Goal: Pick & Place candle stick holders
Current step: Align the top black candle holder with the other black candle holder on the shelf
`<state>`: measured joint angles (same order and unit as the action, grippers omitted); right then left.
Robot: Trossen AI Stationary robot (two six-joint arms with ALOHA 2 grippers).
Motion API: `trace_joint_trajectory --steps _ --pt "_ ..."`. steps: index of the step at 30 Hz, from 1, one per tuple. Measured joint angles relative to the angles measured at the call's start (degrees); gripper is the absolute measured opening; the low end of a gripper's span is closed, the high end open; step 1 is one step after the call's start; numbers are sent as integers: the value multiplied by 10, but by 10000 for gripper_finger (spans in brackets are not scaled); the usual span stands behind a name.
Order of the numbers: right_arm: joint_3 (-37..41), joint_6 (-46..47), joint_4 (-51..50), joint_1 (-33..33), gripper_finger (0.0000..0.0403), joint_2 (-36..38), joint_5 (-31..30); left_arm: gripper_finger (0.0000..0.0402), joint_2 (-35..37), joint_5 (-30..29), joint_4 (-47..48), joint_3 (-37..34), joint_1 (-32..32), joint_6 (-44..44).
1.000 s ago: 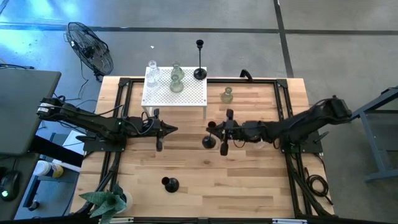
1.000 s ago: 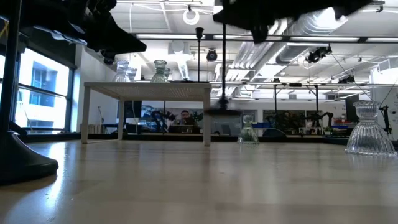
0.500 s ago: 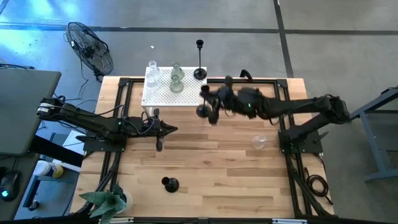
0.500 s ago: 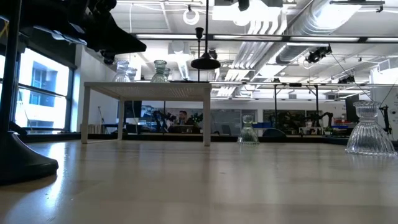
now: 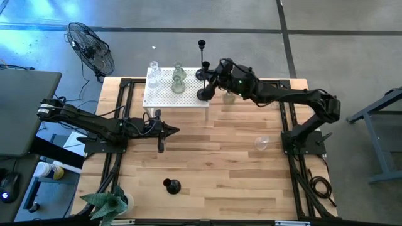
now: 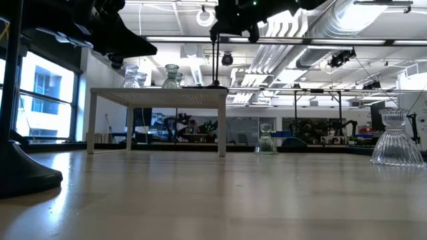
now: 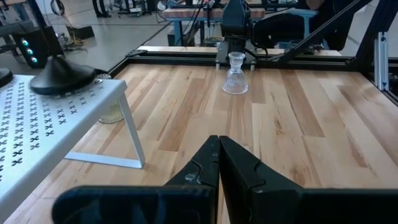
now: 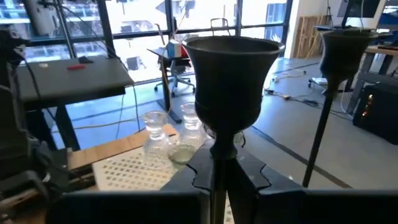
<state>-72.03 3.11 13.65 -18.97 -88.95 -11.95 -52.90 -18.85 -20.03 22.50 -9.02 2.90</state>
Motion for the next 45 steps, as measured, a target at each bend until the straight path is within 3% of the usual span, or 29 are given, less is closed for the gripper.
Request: trace_joint_trajectory --steps 11,33,45 --pt "0 -3 31 -46 17 -7 25 2 0 0 0 0 0 2" --pt "0 -6 77 -71 13 -45 50 2 0 0 1 0 0 0" --pt "1 -6 76 -72 61 -46 25 2 0 0 2 0 0 0"
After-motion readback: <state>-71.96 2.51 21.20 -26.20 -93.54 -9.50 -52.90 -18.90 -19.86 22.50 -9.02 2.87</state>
